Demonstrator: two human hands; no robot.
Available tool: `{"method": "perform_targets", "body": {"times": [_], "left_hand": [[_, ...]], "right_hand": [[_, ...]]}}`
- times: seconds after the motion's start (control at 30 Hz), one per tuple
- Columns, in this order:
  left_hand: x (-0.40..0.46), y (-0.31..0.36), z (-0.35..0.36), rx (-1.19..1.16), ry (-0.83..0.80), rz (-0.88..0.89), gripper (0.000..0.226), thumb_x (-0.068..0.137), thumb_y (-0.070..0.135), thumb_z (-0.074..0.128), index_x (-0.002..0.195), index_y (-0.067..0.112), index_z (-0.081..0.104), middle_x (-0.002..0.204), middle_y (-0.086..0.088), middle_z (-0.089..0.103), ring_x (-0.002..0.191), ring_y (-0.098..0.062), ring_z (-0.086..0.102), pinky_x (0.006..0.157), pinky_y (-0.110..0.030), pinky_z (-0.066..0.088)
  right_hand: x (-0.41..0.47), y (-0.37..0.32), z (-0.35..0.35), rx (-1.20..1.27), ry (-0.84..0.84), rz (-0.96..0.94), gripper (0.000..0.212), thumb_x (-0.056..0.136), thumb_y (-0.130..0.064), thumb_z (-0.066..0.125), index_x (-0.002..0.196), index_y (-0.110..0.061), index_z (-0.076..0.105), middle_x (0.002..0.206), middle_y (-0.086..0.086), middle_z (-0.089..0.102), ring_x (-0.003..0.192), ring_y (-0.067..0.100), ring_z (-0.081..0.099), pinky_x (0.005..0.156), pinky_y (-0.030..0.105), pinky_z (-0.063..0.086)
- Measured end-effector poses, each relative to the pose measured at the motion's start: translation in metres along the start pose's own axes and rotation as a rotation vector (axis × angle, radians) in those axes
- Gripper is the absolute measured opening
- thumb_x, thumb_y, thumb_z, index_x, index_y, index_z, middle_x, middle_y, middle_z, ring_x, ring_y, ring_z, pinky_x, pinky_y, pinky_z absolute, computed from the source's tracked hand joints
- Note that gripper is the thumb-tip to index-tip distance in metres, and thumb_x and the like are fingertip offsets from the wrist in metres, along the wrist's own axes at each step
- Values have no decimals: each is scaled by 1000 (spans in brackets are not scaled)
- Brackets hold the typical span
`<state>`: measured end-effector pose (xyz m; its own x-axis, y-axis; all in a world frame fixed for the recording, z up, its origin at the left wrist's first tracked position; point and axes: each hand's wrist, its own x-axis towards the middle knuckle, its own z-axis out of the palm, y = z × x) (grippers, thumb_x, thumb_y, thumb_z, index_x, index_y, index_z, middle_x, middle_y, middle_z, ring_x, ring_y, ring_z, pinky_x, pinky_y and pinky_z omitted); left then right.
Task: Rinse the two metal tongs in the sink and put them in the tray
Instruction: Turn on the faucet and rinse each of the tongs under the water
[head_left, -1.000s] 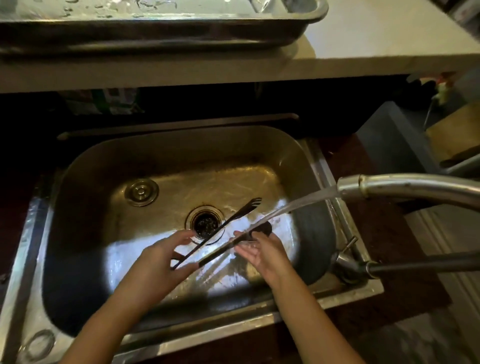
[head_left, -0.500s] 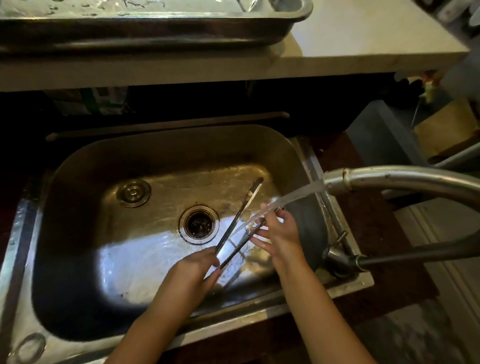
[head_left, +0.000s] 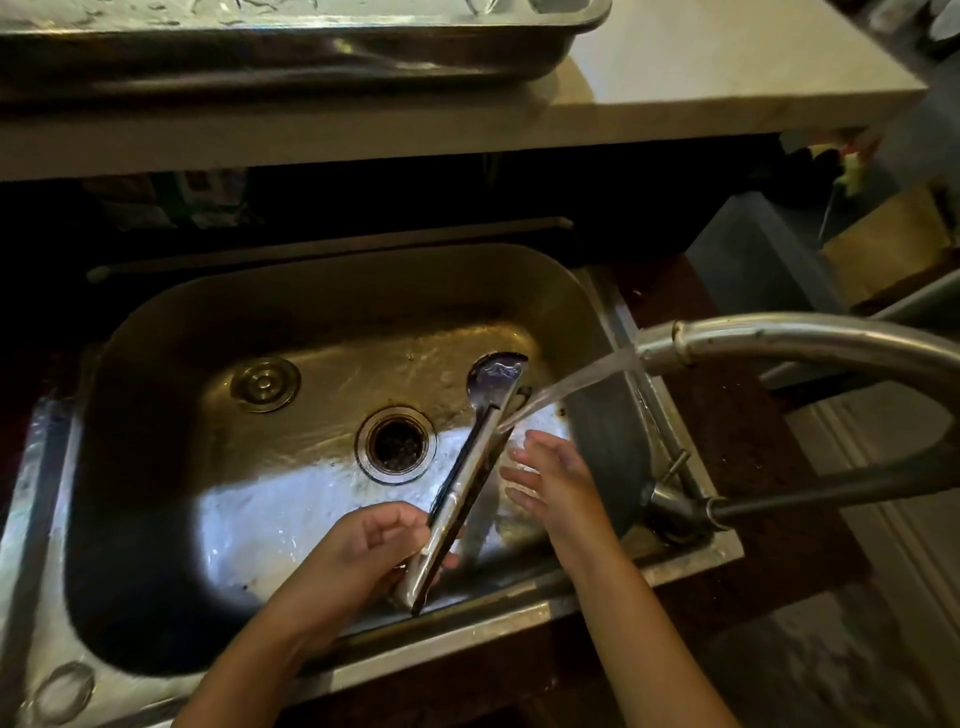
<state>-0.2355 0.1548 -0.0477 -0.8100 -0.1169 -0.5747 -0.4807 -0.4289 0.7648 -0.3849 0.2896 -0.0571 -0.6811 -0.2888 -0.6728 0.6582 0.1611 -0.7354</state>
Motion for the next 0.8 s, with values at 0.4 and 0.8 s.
{"method": "perform_targets", "body": {"times": [0.4, 0.8], "left_hand": [[-6, 0, -14, -21, -53, -25, 24, 76, 22, 60, 86, 1, 65, 93, -20, 74, 67, -17, 70, 50, -20, 52], [9, 5, -9, 66, 55, 26, 16, 89, 7, 49, 91, -5, 60, 99, -28, 69, 75, -21, 71, 59, -28, 52]], "right_hand": [[0, 13, -18, -1282, -212, -1028, 41, 80, -11, 44, 115, -21, 62, 123, -2, 64, 122, 11, 50, 110, 33, 25], [-3, 6, -9, -1487, -313, -1064, 50, 67, -4, 70, 115, -14, 60, 124, 7, 62, 120, 24, 54, 102, 36, 40]]}}
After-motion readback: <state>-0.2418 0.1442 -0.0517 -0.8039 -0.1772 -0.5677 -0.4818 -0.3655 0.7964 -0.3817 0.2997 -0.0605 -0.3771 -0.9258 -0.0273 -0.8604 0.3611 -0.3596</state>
